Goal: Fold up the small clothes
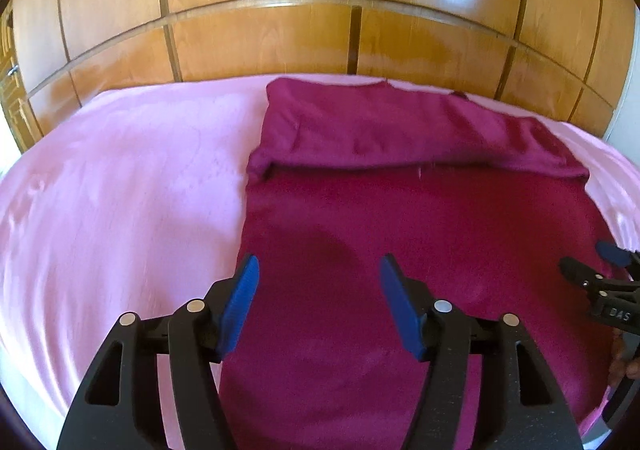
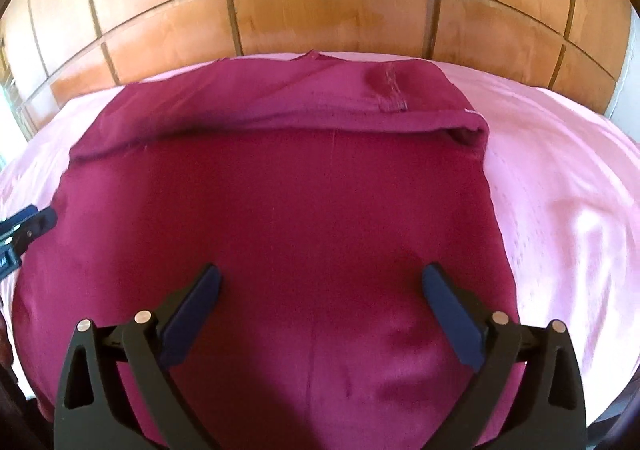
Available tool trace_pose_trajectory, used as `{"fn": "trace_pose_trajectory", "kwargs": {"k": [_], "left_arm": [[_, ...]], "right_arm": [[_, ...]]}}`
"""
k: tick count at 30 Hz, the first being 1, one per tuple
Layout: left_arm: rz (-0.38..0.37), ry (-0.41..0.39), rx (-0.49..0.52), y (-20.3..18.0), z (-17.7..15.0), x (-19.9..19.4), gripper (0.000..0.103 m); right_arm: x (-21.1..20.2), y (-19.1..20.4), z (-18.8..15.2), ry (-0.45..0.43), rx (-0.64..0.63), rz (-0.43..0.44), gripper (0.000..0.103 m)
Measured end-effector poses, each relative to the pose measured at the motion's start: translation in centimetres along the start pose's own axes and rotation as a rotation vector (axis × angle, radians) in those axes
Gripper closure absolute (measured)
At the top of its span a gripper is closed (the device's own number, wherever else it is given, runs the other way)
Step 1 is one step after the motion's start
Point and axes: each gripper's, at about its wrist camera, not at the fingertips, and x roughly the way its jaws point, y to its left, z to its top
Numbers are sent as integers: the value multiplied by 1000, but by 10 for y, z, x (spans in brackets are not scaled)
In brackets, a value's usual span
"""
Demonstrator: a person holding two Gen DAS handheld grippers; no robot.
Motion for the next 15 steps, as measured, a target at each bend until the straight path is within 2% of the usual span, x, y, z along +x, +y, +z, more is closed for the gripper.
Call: {"fn": "trace_pose_trajectory", "kwargs": {"k": [9, 10, 15], "left_arm": [[10, 29, -16, 14, -29, -10, 41], [7, 34, -23, 17, -32, -11, 38], [-15, 40, -45, 25, -45, -18, 38]], "right_arm": [[-14, -4, -25, 7, -39, 9, 2], [-13, -3, -25, 5, -43, 9, 2], [-21, -7, -32, 20, -50, 15, 2]]}}
